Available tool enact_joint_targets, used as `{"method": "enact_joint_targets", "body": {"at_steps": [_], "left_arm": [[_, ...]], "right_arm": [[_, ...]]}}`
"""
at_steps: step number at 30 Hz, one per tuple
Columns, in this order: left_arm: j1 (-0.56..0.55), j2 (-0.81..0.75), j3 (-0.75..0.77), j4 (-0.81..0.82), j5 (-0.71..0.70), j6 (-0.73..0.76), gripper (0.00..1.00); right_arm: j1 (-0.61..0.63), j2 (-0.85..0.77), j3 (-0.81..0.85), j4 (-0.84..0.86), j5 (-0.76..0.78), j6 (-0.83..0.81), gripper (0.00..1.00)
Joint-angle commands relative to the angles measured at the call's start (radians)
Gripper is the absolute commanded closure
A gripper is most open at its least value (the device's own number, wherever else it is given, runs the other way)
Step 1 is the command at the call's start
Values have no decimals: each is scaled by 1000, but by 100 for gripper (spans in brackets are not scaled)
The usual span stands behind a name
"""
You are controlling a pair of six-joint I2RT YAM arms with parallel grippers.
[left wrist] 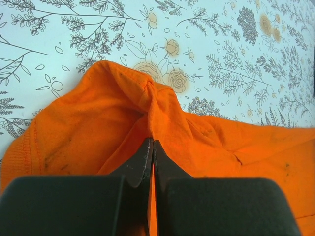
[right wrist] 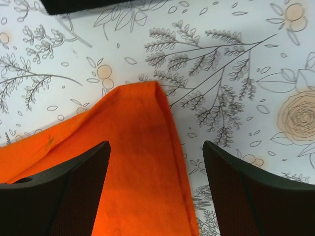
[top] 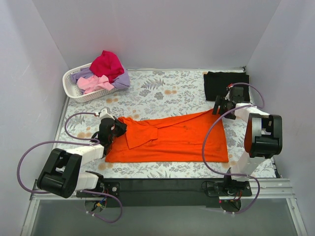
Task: Fold and stack the t-shirts
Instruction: Fold the tshirt
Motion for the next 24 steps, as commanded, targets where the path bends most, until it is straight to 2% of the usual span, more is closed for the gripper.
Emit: {"method": "enact_joint_targets", "body": {"at_steps": [1, 11, 17, 20, 21, 24], "left_arm": [[9, -8, 0, -6, 6, 8, 100], [25, -34, -7, -43, 11, 7, 100], [30, -42, -10, -49, 72, 10, 100], [30, -48, -11, -63, 103, 1, 87], [30, -53, -17, -68, 138, -7, 79], [28, -70, -30, -83, 173, -21, 71]], "right_arm": [[-16, 7, 49, 67, -15, 13, 32], [-35, 122, 101, 113, -73, 20, 41], [-35, 157, 118, 125, -77, 23, 53], [-35, 171, 126, 127, -84, 23, 66], [-35, 174, 127, 127, -87, 24, 74], [-35, 176, 126, 125, -87, 26, 76]]}}
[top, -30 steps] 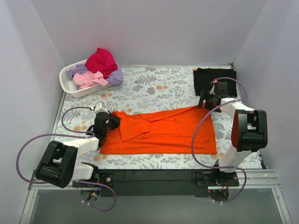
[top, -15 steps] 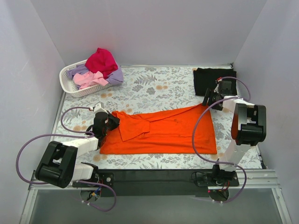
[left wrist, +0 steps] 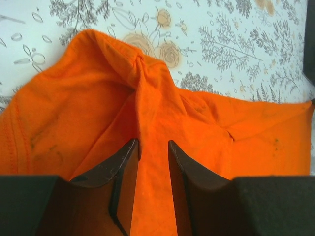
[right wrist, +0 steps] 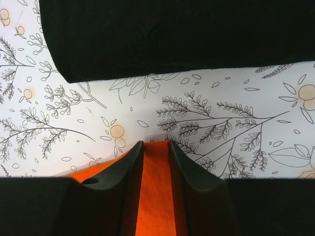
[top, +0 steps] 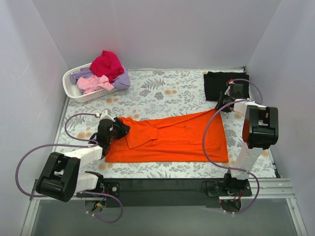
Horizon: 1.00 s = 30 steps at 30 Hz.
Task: Fold and stack the t-shirts
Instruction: Fold the tshirt
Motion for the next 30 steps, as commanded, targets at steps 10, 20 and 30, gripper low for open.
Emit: {"method": "enact_joint_targets", "body": {"at_steps": [10, 20, 30], "left_arm": [[5, -90, -72, -109, 98, -67, 66], [-6, -167, -98, -143, 10, -109, 66], [-9, -70, -40, -186, 10, -101, 66]], "right_arm": [[-6, 14, 14, 3, -31, 8, 76], [-6, 24, 19, 7, -60, 7, 97], [-6, -72, -51, 26, -40, -9, 99]]}}
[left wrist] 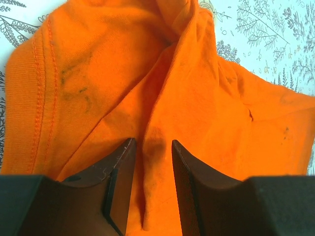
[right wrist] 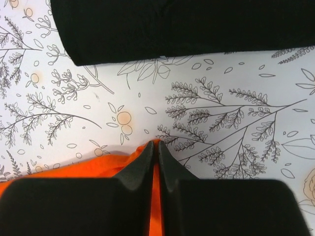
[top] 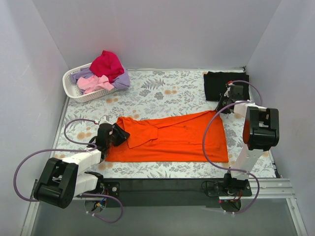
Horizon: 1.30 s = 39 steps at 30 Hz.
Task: Fold and stack the t-shirts
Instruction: Fold the tshirt
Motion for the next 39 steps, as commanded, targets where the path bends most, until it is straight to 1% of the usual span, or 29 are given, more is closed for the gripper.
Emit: {"method": "enact_joint_targets", "body": {"at_steps": [1, 3, 6, 11, 23, 32, 33, 35, 36, 39], "left_arm": [[-9, 6, 24, -57, -21, 0, 66], [-9, 6, 23, -56, -21, 0, 67], [-9, 19, 21, -40, 0, 4, 73], [-9, 27, 10, -4, 33, 9, 76], [-11, -70, -10, 6, 39, 10, 77], [-11, 82, 13, 19, 60, 18, 77], [-11, 93, 12, 24, 63, 15, 79], [-11, 84, 3, 52, 77, 10, 87], [-11, 61, -9, 61, 77, 6, 94], [-9, 12, -11, 56, 69, 12, 97]], "right_arm": [[-6, -67, -27, 10, 1, -9, 99], [-6, -65, -28, 12, 1, -9, 99], [-6, -57, -24, 12, -13, -8, 99], [-6, -44, -19, 12, -24, -6, 99], [-4, -44, -24, 12, -31, -8, 99], [-4, -34, -21, 12, -48, -8, 99], [-4, -36, -22, 10, -47, -8, 99], [-4, -41, -24, 10, -45, -9, 99], [-4, -44, -25, 10, -43, -9, 99], [-4, -50, -28, 10, -37, -9, 99]]}}
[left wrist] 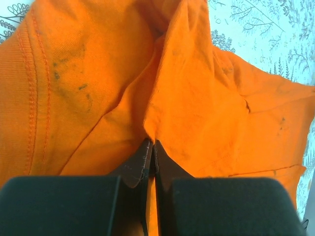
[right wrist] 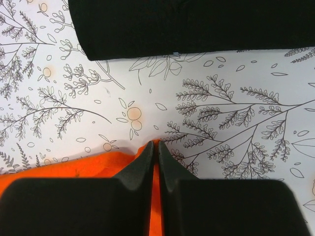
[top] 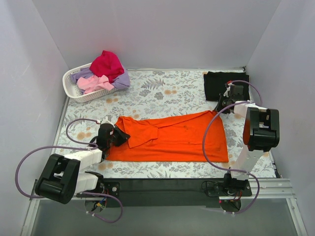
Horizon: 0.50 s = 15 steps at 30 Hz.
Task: Fold and stack the t-shirts
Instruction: Fold the tshirt
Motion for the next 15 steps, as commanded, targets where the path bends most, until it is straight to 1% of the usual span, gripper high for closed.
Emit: {"method": "enact_joint_targets", "body": {"at_steps": [1, 4, 8, 15], "left_arm": [[-4, -63, -8, -27, 5, 10, 97], [-5, -109, -8, -52, 7, 10, 100], [-7, -165, -16, -67, 13, 9, 100], [-7, -195, -4, -101, 56, 24, 100]], "right_arm": [[-3, -23, -11, 13, -8, -6, 99], [-4, -65, -35, 14, 9, -3, 99], [-3, -146, -86, 22, 43, -1, 99], [8, -370, -230, 25, 86, 15, 99]]}}
